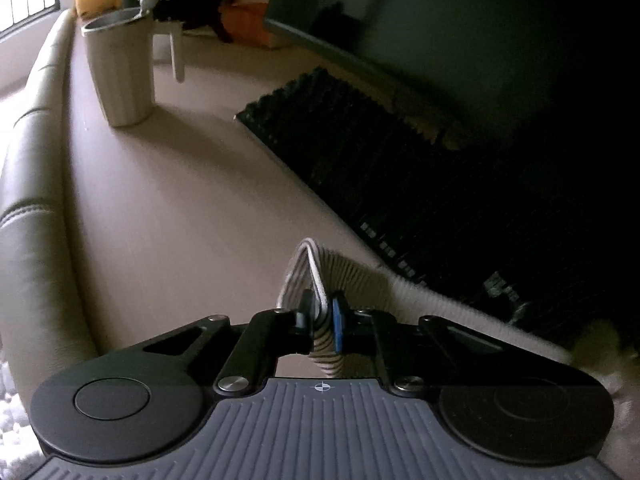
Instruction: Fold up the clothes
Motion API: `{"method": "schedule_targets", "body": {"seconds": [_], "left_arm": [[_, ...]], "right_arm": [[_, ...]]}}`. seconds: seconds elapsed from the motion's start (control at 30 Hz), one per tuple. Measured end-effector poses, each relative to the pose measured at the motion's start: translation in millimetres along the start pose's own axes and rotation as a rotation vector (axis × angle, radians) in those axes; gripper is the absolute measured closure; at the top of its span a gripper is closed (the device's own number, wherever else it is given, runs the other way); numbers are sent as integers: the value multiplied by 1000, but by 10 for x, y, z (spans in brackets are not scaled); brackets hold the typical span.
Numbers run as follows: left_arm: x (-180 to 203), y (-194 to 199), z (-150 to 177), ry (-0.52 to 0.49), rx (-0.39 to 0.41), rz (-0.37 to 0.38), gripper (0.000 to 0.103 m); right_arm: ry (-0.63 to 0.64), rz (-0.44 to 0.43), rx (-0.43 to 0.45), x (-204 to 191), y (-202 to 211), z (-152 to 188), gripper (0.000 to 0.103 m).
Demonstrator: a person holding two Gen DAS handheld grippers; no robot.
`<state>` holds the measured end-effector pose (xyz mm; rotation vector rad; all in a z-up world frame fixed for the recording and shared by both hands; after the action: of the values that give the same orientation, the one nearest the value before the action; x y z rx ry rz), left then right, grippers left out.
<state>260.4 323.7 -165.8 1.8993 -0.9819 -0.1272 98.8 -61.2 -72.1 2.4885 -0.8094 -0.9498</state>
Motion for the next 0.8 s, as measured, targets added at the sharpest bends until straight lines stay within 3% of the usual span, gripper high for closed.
{"method": "schedule_targets", "body": {"seconds": [0.27, 0.33, 0.53, 0.67, 0.8], "left_arm": [[163, 284, -120, -12, 37, 44, 94], [127, 289, -103, -4, 36, 34, 94], [11, 315, -101, 22, 34, -8, 94], [195, 470, -161, -43, 56, 0, 95], [505, 774, -221, -89, 77, 60, 95]], "right_arm": [[14, -75, -10, 23, -72, -20, 15], [25, -92, -17, -4, -100, -9, 10], [-16, -134, -49, 51, -235, 71, 9], [-45, -140, -70, 116, -289, 108, 8], [-38, -135, -82, 135, -312, 115, 7]]}}
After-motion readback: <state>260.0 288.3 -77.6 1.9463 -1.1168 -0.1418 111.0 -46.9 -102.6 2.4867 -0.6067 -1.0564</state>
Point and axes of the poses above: each gripper's, at about its wrist camera, not at the fingertips, and y roughly against the way its jaws point, x to its right, z to its underside, the point moved 7 cm from there along -y, roughly the way its jaws point, and after that the axes turned 10 degrees about y, right-handed, at the moved point
